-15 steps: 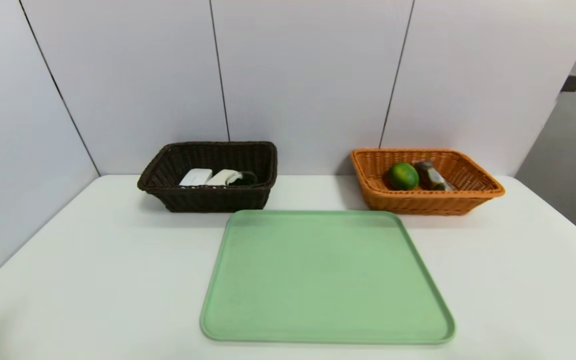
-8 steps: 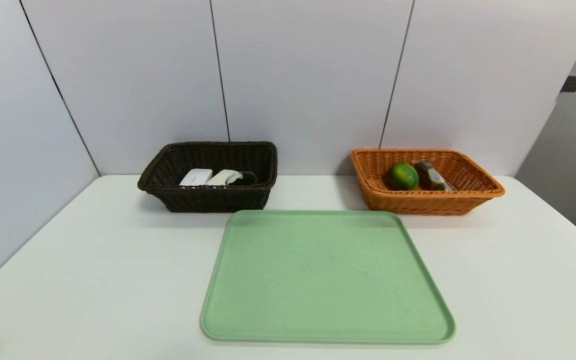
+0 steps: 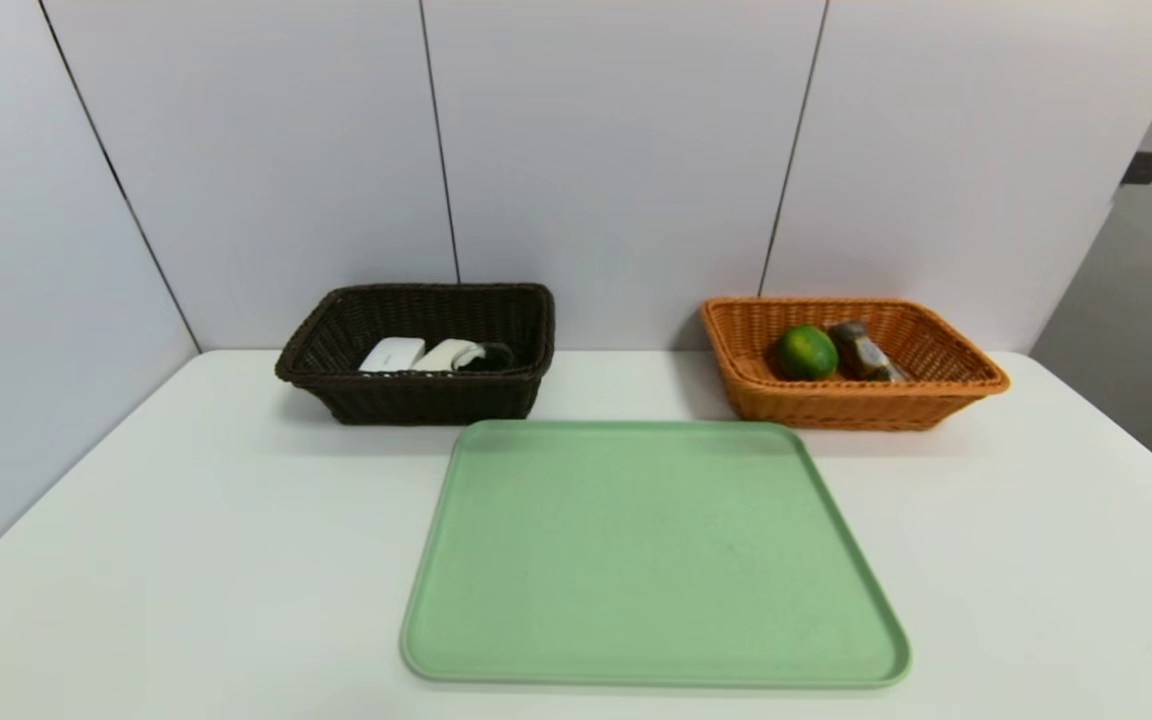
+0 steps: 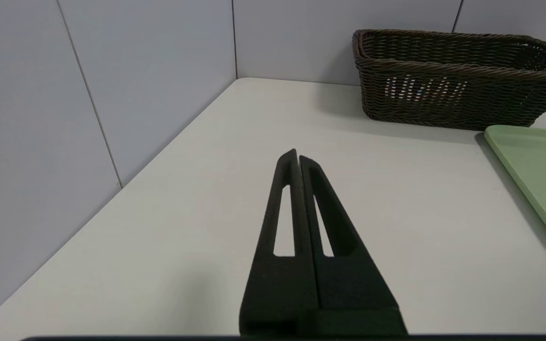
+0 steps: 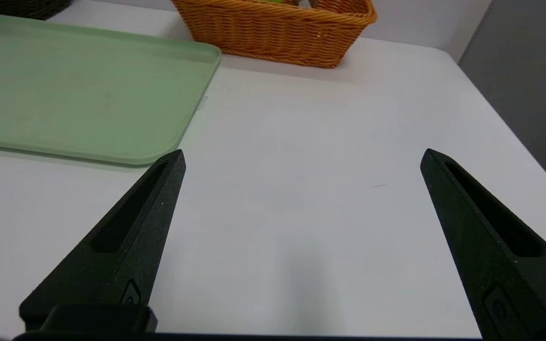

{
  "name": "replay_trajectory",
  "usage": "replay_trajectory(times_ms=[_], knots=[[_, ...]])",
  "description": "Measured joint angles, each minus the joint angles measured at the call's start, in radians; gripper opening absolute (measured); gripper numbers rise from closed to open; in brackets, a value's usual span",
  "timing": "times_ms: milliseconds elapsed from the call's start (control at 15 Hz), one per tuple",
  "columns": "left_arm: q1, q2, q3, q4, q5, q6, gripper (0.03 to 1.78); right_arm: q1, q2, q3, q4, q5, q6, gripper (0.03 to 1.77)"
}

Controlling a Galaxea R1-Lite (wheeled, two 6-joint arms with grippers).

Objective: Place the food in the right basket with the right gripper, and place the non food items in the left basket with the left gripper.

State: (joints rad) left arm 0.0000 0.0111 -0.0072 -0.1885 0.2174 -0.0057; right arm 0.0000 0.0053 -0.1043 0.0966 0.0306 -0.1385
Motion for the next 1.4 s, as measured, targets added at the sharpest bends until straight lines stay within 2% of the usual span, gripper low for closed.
replay_trajectory(times_ms=[133, 200, 333, 533, 667, 800, 867, 1067, 1200, 1267, 1400], knots=[[0.001, -0.009, 0.001, -0.003, -0.019, 0.006, 0.04, 0.0, -0.005, 0.078, -0.164, -0.016, -0.044, 1.71], [0.001, -0.011, 0.002, -0.003, -0.024, 0.004, 0.04, 0.0, -0.006, 0.09, -0.206, -0.027, -0.053, 1.71], [0.001, -0.013, 0.006, -0.001, -0.026, -0.009, 0.04, 0.0, -0.007, 0.101, -0.205, -0.043, -0.056, 1.71], [0.001, -0.013, 0.007, 0.018, -0.049, -0.05, 0.04, 0.0, -0.007, 0.103, -0.16, -0.031, -0.09, 1.71], [0.001, -0.013, 0.007, 0.043, -0.112, -0.05, 0.04, 0.0, -0.007, 0.104, -0.15, 0.0, -0.165, 1.71], [0.001, -0.013, 0.007, 0.119, -0.172, -0.031, 0.04, 0.0, -0.007, 0.104, -0.147, 0.026, -0.222, 1.71], [0.001, -0.013, 0.007, 0.165, -0.18, -0.021, 0.04, 0.0, -0.007, 0.104, -0.146, 0.026, -0.223, 1.71], [0.001, -0.013, 0.007, 0.18, -0.181, -0.028, 0.04, 0.0, -0.006, 0.104, -0.147, 0.028, -0.211, 1.71], [0.001, -0.013, 0.007, 0.179, -0.179, -0.031, 0.04, 0.0, -0.007, 0.104, -0.155, 0.015, -0.147, 1.71], [0.001, -0.013, 0.007, 0.173, -0.178, -0.028, 0.04, 0.0, -0.007, 0.104, -0.172, -0.003, -0.111, 1.71], [0.001, -0.013, 0.007, 0.108, -0.18, -0.03, 0.04, 0.0, -0.007, 0.096, -0.252, -0.018, -0.094, 1.71]])
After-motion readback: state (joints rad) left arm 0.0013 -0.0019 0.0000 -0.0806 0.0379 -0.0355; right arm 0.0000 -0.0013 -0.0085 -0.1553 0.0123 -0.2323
